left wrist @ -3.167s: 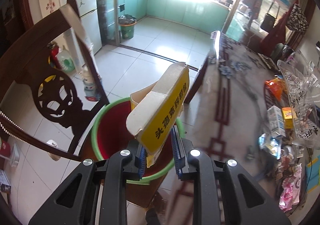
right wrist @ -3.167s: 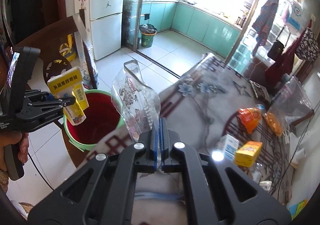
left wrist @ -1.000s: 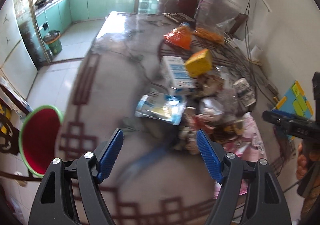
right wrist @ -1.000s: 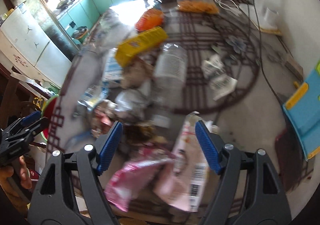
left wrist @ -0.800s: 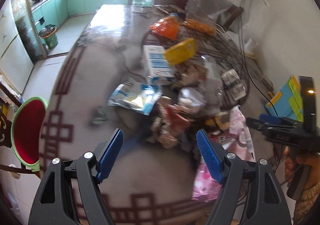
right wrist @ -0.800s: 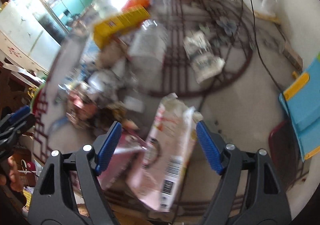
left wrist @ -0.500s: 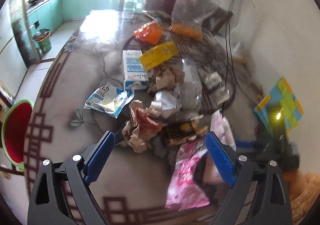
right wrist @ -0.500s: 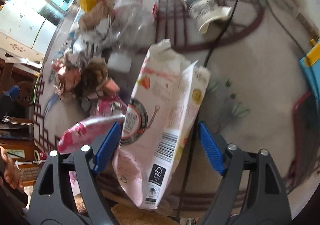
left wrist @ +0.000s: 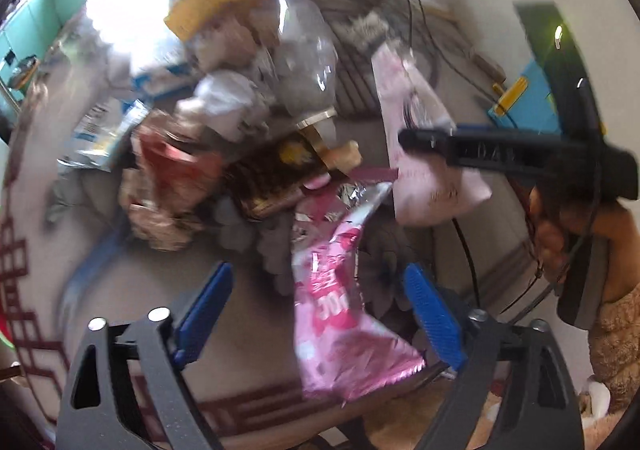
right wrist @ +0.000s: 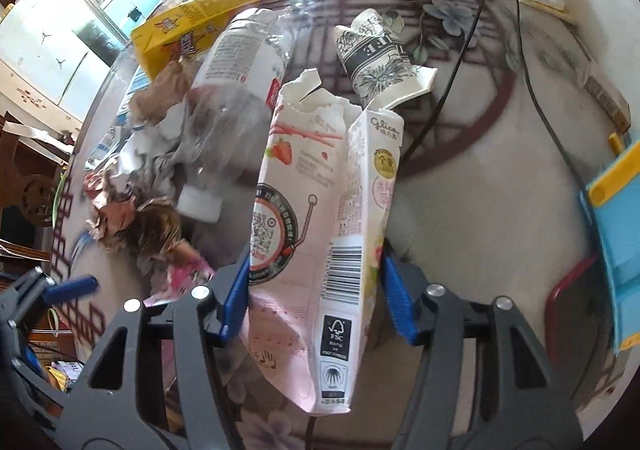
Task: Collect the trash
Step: 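Grasp the pink snack wrapper with the left gripper while the right grasps crumpled brown paper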
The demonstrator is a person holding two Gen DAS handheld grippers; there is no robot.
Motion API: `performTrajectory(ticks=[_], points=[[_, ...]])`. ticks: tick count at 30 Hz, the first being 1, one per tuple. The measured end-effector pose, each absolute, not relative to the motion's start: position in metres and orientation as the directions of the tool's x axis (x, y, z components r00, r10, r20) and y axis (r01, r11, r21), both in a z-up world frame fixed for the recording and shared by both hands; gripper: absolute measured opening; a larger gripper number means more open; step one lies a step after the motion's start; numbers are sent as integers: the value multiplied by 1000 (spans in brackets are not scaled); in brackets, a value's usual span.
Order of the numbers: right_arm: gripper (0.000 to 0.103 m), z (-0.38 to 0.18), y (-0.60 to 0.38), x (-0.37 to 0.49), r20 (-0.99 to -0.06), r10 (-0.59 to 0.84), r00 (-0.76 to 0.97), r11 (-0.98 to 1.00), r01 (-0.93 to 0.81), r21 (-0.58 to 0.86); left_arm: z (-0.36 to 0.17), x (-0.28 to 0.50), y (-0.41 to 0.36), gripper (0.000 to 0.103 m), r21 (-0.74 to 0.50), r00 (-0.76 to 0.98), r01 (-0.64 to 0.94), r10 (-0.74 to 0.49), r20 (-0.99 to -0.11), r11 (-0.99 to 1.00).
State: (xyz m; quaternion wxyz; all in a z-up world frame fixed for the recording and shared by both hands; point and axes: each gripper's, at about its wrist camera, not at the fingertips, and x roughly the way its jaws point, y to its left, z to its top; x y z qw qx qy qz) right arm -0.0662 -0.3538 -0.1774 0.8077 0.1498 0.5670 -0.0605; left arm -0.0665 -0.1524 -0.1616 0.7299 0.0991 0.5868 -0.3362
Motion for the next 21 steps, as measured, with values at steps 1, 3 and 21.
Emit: performTrajectory(ticks=[1,3,21], points=[[59,-178,-354,-64,-936,62,346,950,268,162,-172,-66,-157,71,-246,65,596,-352,-934,764],[63,-177,-353,-61,-936,42,348,954,266,142,-187,-65,-159,47,-254,28,579,-330,-944,775],[77,-127,-304,33,-836,138,531,976,70,205,-82,-25,-110,14,-197,338,474,-383,-860,858]])
